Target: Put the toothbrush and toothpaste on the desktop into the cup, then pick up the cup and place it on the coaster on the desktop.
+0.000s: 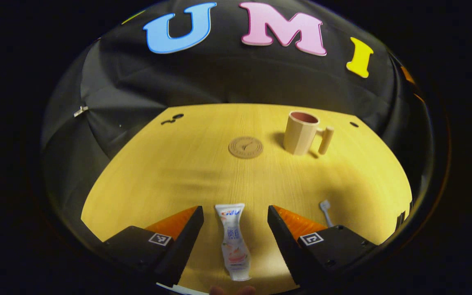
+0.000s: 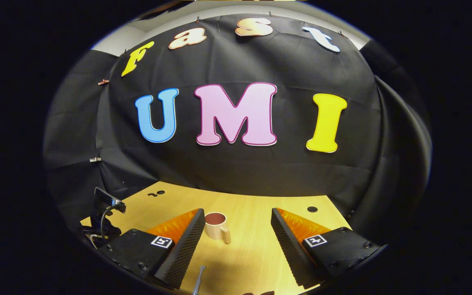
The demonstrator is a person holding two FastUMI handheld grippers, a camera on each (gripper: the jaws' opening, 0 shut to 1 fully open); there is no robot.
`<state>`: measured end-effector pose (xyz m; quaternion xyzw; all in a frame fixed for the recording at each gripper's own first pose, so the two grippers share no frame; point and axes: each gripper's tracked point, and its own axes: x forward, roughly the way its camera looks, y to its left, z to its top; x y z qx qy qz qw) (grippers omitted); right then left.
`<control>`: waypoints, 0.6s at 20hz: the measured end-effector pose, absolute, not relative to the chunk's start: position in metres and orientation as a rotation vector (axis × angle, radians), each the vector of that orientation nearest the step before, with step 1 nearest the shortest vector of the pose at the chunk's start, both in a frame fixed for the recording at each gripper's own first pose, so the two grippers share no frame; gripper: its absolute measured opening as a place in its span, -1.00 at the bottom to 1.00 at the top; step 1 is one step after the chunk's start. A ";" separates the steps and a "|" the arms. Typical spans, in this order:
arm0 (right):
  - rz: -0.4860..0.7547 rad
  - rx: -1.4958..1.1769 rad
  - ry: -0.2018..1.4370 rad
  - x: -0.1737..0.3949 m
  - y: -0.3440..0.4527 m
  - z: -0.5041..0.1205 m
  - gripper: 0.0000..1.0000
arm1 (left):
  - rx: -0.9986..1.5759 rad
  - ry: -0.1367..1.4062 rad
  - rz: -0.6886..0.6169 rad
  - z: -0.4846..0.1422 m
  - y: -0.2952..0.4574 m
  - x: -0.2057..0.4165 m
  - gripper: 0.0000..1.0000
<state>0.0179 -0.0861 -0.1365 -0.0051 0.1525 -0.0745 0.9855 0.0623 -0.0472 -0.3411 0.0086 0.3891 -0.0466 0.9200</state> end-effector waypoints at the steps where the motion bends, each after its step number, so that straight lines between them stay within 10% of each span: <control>1: -0.151 -0.013 0.319 0.016 -0.089 -0.142 0.98 | 0.010 0.829 -0.085 -0.354 -0.046 0.060 0.92; 10: -0.130 -0.003 0.396 0.015 -0.089 -0.173 0.98 | -0.013 0.919 -0.095 -0.392 -0.044 0.061 0.74; 12: -0.132 0.006 0.416 0.014 -0.089 -0.178 0.99 | -0.009 0.915 -0.103 -0.393 -0.045 0.061 0.39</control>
